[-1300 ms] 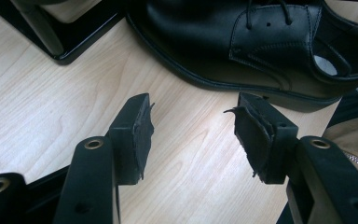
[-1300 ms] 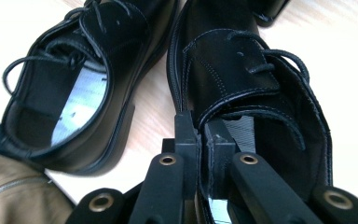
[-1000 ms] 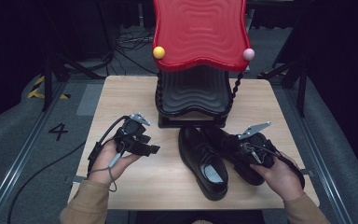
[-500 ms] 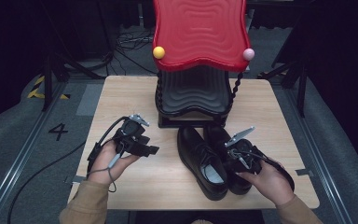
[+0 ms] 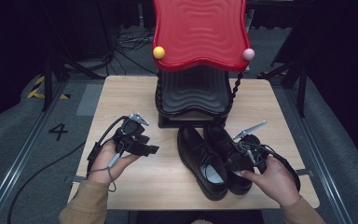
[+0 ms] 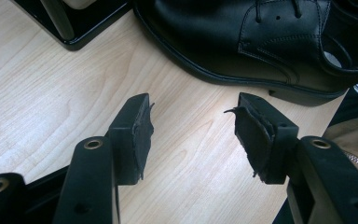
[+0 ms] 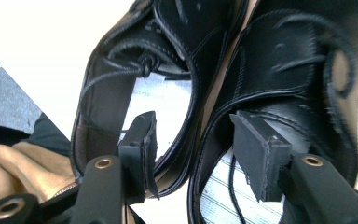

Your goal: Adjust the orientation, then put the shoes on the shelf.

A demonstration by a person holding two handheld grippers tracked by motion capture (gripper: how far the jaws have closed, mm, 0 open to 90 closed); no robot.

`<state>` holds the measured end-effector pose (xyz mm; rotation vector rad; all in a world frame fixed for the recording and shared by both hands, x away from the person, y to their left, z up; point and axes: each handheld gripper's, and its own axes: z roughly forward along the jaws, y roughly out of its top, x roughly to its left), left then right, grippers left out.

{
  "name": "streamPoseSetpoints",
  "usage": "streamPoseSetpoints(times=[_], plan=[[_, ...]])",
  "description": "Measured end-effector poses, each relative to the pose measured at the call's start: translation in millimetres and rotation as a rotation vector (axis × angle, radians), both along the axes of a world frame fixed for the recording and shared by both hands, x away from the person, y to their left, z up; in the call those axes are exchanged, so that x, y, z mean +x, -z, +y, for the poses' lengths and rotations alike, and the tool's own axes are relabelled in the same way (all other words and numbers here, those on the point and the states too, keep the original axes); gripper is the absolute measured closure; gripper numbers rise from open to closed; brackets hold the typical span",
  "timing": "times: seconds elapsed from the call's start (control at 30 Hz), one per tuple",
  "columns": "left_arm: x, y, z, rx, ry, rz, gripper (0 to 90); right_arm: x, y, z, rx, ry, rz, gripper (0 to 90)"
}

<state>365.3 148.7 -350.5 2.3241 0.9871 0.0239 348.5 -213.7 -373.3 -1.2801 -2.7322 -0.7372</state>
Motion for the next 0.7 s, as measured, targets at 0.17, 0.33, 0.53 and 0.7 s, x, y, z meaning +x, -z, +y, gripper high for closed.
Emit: streamPoseSetpoints(times=[0.17,0.33,0.53,0.7], plan=[[-1.3,0.4,0.7,0.004,-0.004,-0.001,45.9,2.2,10.8,10.8,-0.030,-0.013,0.023,49.7],[-2.0,0.7,1.4,0.006,-0.003,-0.003,45.8,7.0,24.3,19.8,-0.088,-0.020,0.035,51.4],[-2.1,1.9,0.7,0.007,-0.006,0.000,45.4,9.6,40.0,29.9,-0.176,-0.016,0.030,55.3],[-2.3,2.6,0.4,0.012,-0.004,0.003,45.3,10.3,40.4,27.9,-0.171,-0.026,0.024,58.5]])
